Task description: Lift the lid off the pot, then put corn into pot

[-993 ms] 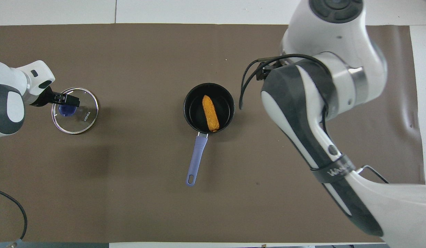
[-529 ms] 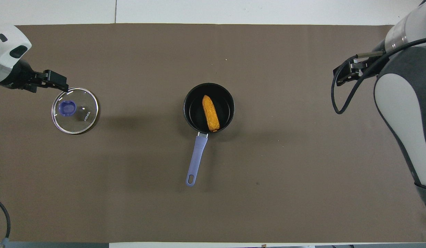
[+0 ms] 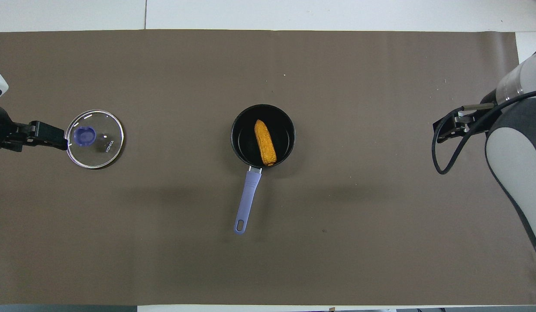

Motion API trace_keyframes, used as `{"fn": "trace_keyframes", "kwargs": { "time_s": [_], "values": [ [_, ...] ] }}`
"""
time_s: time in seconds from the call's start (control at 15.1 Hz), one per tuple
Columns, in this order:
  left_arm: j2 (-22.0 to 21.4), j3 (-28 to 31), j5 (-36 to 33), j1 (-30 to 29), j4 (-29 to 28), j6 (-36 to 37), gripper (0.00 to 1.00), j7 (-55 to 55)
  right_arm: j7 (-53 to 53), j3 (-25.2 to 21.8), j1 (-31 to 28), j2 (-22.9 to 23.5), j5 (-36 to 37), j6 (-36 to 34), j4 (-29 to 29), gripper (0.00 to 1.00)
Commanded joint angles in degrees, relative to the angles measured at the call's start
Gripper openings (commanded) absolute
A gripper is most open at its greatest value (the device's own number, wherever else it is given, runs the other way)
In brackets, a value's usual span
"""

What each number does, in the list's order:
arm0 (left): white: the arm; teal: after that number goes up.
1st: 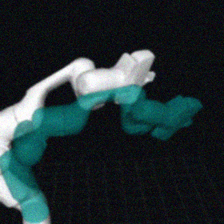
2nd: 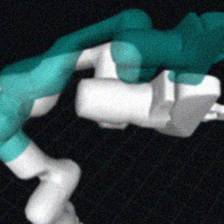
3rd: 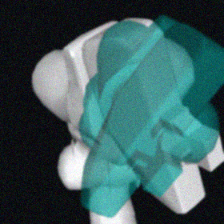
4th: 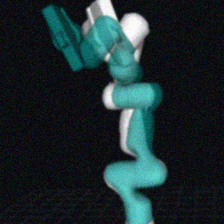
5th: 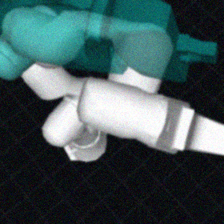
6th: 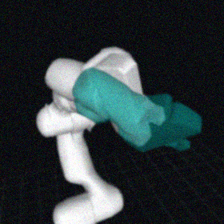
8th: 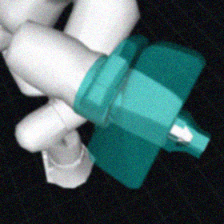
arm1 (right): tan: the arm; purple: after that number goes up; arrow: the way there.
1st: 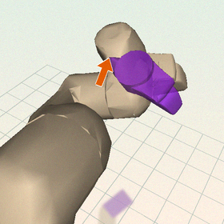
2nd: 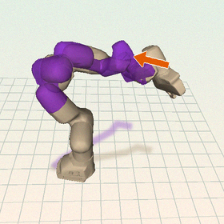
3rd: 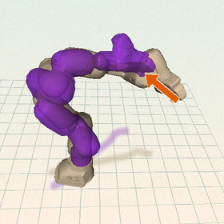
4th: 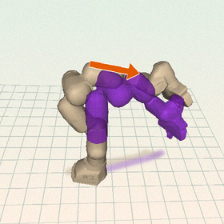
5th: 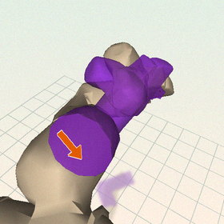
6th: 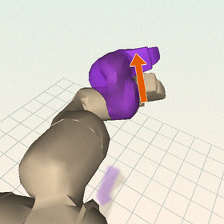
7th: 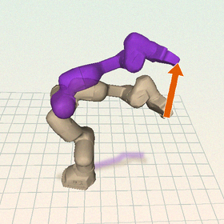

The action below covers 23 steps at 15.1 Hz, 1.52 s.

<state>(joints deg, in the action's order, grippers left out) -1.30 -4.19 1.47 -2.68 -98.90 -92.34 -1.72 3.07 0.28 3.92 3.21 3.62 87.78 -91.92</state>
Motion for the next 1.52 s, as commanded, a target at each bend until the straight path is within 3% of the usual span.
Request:
{"fn": "trace_keyframes", "kwargs": {
  "time_s": [0.0,0.26,0.6,1.46],
  "values": [
    [-1.2,0.8,-0.9,1.8,-0.7,0.0,1.0,2.2,-3.0,0.4,-1.7,-3.3,-0.6,2.2,-4.5,1.0],
    [-0.8,3.7,-1.7,5.6,2.7,4.6,1.0,4.2,-3.4,0.2,-2.8,-4.3,-0.5,5.4,-6.6,1.0],
    [-1.3,3.4,-1.8,5.8,1.7,5.1,1.0,3.6,-3.6,-0.7,-3.3,-3.0,-0.6,4.9,-5.3,1.0],
    [-1.3,0.4,-2.5,2.5,1.6,3.7,1.0,3.3,-3.8,-0.7,-3.6,-3.5,-1.9,4.7,-4.8,1.0]
  ]
}}
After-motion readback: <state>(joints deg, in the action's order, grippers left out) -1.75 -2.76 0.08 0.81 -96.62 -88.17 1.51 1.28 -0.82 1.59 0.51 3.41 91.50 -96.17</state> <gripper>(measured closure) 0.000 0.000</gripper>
